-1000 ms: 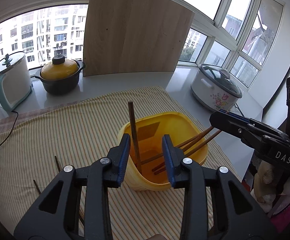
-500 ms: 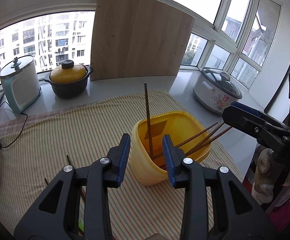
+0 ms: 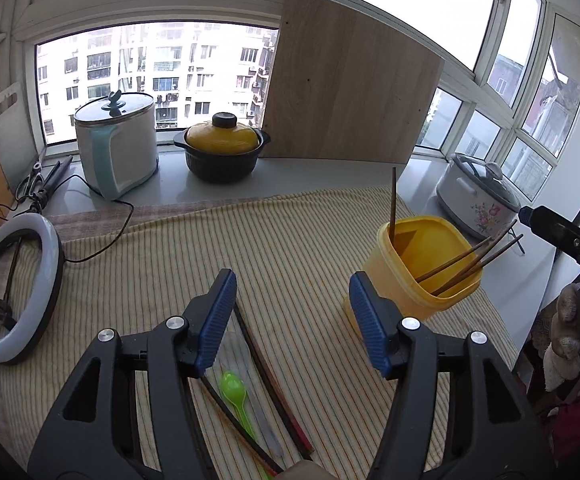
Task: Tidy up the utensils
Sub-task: 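Move the left tool down over the loose chopsticks with fingers open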
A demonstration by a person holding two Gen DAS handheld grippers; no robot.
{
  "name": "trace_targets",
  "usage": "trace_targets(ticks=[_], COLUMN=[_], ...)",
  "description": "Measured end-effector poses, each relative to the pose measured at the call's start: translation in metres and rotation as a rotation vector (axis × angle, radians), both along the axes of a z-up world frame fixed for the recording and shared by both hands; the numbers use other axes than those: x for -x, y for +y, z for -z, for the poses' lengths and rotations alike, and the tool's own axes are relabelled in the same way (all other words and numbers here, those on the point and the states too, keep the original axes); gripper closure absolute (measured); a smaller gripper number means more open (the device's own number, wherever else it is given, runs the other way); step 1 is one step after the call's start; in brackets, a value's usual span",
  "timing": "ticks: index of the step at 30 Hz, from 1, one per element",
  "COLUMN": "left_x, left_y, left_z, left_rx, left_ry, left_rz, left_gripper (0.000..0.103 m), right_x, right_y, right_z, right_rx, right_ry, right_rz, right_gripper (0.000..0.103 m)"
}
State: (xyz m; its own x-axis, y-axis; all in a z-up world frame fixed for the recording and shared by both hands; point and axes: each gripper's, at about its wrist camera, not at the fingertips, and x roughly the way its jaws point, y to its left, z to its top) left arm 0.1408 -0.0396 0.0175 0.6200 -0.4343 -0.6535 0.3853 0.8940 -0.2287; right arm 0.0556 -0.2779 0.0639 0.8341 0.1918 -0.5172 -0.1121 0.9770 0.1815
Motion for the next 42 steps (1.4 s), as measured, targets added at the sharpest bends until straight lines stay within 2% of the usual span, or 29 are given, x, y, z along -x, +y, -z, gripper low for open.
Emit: trace_targets(ticks=[11,16,19,23,26,35,42], left_x=[-0.003,-0.002,-0.002,-0.002,-0.003,-0.019,-0.027], left_y=[0.061,0.073,0.077,0.076,0.073,0.065,0.061], left_z=[0.058,0.083,0.097,0.111,0.120,0.141,0.152], left_rx=[-0.052,-0.053,-0.041,-0.035,-0.034,-0.006,-0.024], left_ry=[0.122,0.181,0.224,0.267,0.296,0.391,0.426], left_rz=[-0.099,-0.118,-0.127,-0.136,-0.141,-0.168,-0.180], left_gripper=[0.043,0.043,0.044,0.048,0.055,0.084,0.091], right_x=[-0.003,-0.016,-0.029,-0.050,-0.066,-0.110,-0.124], right_y=[0.058,0.087,0.098,0.111,0.119,0.137,0.139], right_z=[0.016,0.036,0.052,0.077,0.098,0.159,0.186], right_rx=[-0.009,-0.005,-0.026,-0.035,-0.042,-0.025,0.008], right_ry=[0.050,0.114,0.174,0.259,0.331,0.549,0.611], right_rz=[-0.170,-0.227,-0.242,-0.238,-0.232,-0.216,-0.182], right_gripper=[0.000,0.003,0.008,0.018,0.024,0.065,0.073])
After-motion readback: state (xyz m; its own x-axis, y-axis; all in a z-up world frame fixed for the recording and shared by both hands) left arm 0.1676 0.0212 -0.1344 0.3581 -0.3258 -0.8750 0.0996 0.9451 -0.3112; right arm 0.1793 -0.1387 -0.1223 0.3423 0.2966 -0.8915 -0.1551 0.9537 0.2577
